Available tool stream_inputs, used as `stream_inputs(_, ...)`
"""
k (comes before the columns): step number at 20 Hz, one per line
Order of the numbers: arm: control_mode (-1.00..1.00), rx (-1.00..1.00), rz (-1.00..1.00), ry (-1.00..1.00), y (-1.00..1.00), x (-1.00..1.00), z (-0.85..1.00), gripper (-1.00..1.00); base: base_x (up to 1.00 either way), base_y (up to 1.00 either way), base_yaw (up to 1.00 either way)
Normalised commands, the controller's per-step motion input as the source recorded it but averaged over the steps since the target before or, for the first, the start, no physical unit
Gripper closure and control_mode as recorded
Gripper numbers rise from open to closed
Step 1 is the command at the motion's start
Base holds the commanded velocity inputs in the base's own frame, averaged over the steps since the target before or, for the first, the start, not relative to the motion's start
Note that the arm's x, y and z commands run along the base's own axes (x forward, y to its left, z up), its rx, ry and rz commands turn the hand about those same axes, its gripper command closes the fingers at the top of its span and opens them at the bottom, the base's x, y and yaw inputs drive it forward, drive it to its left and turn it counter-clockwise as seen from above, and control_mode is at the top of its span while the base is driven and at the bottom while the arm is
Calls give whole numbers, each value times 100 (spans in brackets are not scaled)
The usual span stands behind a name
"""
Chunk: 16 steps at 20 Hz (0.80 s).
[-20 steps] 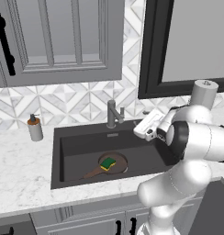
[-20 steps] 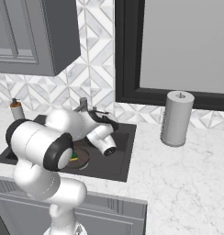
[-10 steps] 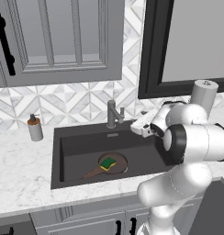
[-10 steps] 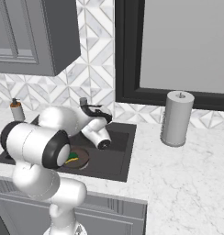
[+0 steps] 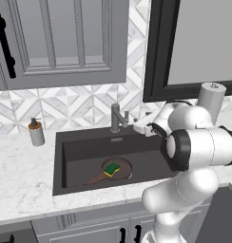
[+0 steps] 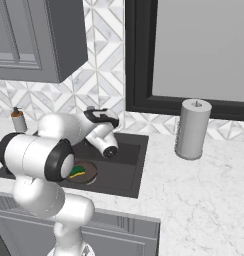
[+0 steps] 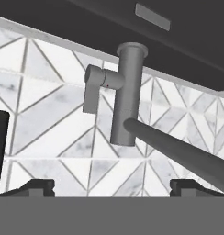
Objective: Pick the pan and sponge and place them into the sink. Then turn on the water.
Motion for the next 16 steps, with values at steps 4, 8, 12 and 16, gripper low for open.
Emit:
stream_inputs(4, -100, 1, 0, 1, 4, 21, -10, -100, 0, 0, 0)
stream_inputs(8, -100, 0, 0, 0, 4, 26, -19, -100, 0, 0, 0)
stream_inputs(12, -100, 0, 0, 0, 3, 24, -36, -100, 0, 0, 0)
stream_inputs(16, -100, 0, 0, 0, 16, 13, -20, -100, 0, 0, 0)
